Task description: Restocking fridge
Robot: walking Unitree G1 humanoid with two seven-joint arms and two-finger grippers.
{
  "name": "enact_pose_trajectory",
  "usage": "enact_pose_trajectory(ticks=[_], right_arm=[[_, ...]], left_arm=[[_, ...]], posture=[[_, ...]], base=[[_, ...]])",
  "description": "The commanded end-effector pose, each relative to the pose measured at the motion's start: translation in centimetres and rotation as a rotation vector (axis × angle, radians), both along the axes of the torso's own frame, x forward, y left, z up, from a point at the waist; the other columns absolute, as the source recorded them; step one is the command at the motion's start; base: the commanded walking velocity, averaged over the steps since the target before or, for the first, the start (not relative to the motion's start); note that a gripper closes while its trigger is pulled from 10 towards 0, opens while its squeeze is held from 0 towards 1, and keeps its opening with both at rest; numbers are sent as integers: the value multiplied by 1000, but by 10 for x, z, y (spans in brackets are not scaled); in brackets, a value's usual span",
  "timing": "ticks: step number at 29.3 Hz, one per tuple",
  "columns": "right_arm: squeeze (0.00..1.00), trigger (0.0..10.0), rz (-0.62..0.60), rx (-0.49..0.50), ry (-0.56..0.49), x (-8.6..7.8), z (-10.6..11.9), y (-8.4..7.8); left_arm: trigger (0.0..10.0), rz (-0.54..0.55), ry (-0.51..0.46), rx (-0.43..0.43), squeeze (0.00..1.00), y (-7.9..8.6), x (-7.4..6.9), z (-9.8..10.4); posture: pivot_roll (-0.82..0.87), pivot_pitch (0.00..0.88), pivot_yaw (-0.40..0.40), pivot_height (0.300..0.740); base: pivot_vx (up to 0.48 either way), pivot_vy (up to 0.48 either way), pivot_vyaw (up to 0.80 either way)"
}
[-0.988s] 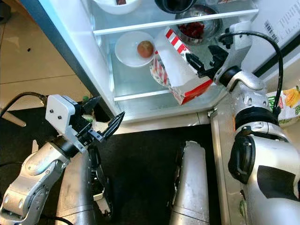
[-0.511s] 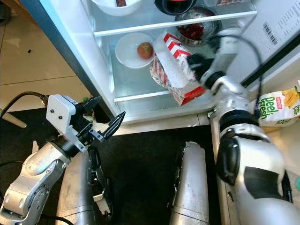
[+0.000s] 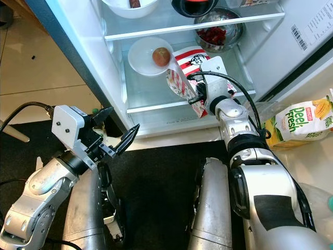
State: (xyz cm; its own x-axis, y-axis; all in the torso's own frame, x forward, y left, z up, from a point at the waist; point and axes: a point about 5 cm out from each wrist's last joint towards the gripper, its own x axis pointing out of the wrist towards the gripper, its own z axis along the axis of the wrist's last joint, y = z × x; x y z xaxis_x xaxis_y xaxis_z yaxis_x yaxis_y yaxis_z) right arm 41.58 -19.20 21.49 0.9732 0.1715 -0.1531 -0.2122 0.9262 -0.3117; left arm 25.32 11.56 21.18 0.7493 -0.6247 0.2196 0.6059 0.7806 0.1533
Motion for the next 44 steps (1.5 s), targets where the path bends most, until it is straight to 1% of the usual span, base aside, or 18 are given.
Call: enact_pose_trajectory(ticks=[1, 3, 4, 6, 7, 8, 10, 11, 12, 14, 17, 18, 21, 25, 27, 29, 37, 44], right_arm=[[0, 0, -9, -18, 6, -1, -7, 0], [0, 0, -3, 23, -11, -1, -2, -1], [0, 2510, 70, 184, -51, 1, 12, 3], [0, 5961, 165, 345, -77, 0, 25, 6], [0, 5961, 208, 414, -86, 0, 30, 7], [0, 10000, 338, 490, -123, -3, 44, 7], [0, 10000, 380, 511, -131, -5, 48, 7], [0, 10000, 545, 493, -102, -12, 47, 13], [0, 10000, 545, 493, -102, -12, 47, 13], [0, 10000, 746, 356, -1, -24, 27, 26], [0, 10000, 805, 163, 190, -34, -15, 35], [0, 10000, 805, 163, 190, -34, -15, 35], [0, 10000, 699, -1, 313, -35, -48, 34], [0, 10000, 564, -47, 327, -30, -55, 29], [0, 10000, 408, -122, 310, -25, -59, 23], [0, 10000, 349, -177, 304, -24, -62, 19], [0, 10000, 81, -269, 222, -16, -54, 4], [0, 10000, -13, -304, 147, -10, -41, -1]], left_arm=[[10000, -10, 28, -6, 0, -2, -2, -7], [10000, -10, 27, -7, 0, -2, -2, -7], [10000, -10, 25, -8, 0, -2, -2, -7], [10000, -10, 25, -10, 0, -2, -2, -7], [10000, -10, 25, -10, 0, -3, -2, -7], [10000, -11, 24, -11, 0, -3, -2, -7], [10000, -11, 24, -11, 0, -3, -1, -7], [10000, -11, 22, -12, 0, -3, -1, -7], [10000, -11, 22, -12, 0, -3, -1, -7], [10000, -11, 20, -14, 0, -3, -1, -7], [10000, -13, 19, -15, 0, -4, -1, -7], [10000, -13, 19, -15, 0, -4, -1, -7], [10000, -14, 18, -14, 0, -4, -1, -7], [10000, -13, 19, -15, 0, -4, -2, -7], [10000, -12, 19, -17, 0, -4, -2, -7], [10000, -11, 19, -17, 0, -4, -2, -7], [10000, -6, 23, -16, 0, -3, -4, -7], [10000, -2, 22, -15, 0, -2, -6, -7]], posture=[[89, 467, 68, 500], [89, 467, 68, 500], [85, 465, 65, 500], [83, 462, 63, 500], [83, 462, 63, 500], [80, 461, 60, 500], [77, 460, 58, 500], [75, 459, 57, 500], [75, 459, 57, 500], [70, 454, 51, 500], [69, 453, 51, 500], [69, 453, 51, 500], [69, 449, 49, 500], [69, 449, 49, 500], [72, 455, 50, 500], [72, 456, 51, 500], [85, 467, 53, 500], [94, 473, 54, 500]], base=[[0, 0, 0], [0, 0, 0], [0, 0, 0], [0, 0, 0], [0, 0, 0], [0, 0, 0], [0, 0, 0], [0, 0, 0], [0, 0, 0], [0, 0, 0], [0, 0, 0], [0, 0, 0], [0, 0, 0], [0, 0, 0], [0, 0, 0], [0, 0, 0], [0, 0, 0], [0, 0, 0]])
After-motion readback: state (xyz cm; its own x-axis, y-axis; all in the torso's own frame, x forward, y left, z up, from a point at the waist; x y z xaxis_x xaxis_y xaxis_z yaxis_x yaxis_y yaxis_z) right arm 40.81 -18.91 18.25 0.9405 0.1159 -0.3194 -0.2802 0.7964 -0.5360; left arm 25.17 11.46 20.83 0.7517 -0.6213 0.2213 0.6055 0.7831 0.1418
